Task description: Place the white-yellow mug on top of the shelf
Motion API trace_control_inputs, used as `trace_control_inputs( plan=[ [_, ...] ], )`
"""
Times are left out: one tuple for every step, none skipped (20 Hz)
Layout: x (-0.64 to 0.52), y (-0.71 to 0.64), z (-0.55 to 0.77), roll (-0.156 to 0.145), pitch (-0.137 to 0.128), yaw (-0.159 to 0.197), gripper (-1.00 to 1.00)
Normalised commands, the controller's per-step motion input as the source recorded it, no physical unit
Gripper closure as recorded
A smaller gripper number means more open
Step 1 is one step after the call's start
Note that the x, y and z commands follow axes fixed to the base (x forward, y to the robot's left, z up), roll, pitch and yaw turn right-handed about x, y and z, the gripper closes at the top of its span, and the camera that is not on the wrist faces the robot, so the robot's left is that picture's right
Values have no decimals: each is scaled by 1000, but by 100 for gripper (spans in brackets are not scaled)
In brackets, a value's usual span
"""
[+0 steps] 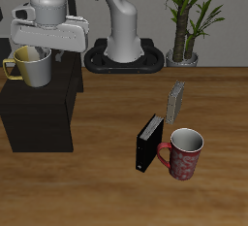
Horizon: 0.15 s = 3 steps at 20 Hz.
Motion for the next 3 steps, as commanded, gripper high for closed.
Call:
trace_control_inputs(
  plan=[
    [-9,19,-6,-25,5,20,-100],
    [-23,0,2,0,0,0,-100],
    [-4,149,-59,20,44,-4,-100]
  ],
)
